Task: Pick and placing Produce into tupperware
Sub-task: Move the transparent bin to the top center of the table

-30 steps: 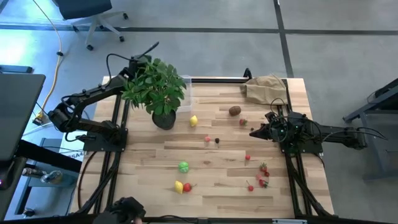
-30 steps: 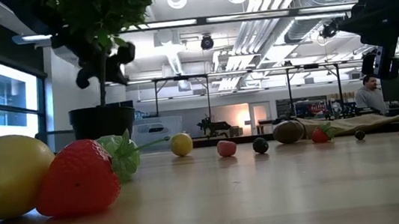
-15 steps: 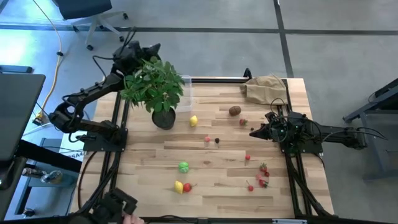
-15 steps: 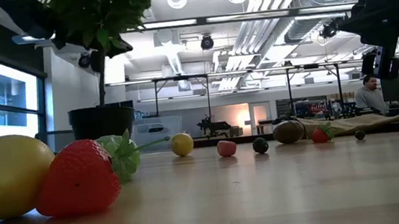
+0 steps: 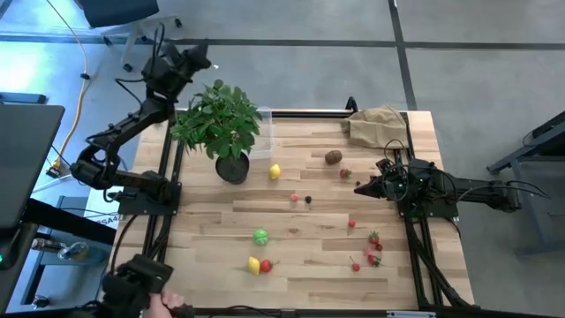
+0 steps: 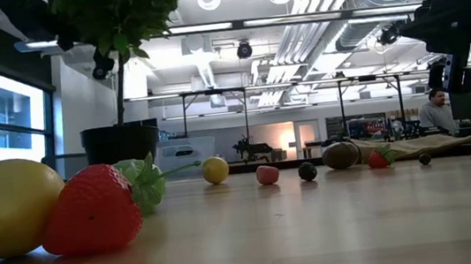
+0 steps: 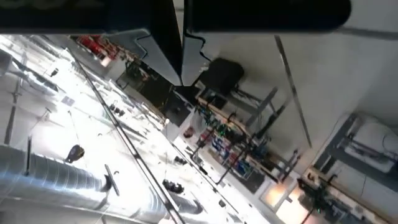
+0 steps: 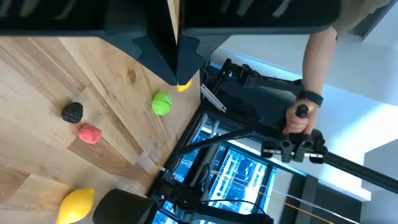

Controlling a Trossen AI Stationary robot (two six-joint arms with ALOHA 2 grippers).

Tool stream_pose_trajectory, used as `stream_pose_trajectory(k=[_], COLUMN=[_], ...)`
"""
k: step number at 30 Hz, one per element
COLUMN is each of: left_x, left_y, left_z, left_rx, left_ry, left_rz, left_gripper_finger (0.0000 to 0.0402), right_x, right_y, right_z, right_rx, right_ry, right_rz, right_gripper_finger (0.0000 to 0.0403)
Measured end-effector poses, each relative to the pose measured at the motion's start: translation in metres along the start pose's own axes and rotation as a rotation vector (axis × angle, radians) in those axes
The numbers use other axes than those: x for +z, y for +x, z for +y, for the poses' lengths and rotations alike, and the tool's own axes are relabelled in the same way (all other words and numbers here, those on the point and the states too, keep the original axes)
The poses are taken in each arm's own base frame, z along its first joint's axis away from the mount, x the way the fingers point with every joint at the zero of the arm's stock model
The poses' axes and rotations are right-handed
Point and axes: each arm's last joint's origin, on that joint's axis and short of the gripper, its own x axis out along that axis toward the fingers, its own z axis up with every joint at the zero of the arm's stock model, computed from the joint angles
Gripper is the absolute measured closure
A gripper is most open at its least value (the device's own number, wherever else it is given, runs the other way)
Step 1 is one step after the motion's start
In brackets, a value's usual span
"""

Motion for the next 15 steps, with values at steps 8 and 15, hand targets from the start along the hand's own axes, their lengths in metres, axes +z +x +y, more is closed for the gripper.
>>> stream_pose_trajectory(k=[8,15], left_x=[0.031,0.065], left_y=[0.007,0.008], left_z=[-0.016,-0.047], left_rx=[0.006,-0.201], left_ry=[-0.031,-0.084], left_rz=[-0.151,-0.281], left_gripper_finger=[0.0401,0.0402], right_x=[0.0,0.0], right_y=[0.0,0.0], right_z=[0.0,0.0], right_rx=[0.0,-0.001], right_ry=[0.004,0.003], right_rz=[0.0,0.0], right_gripper_finger=[0.0402,0.0402])
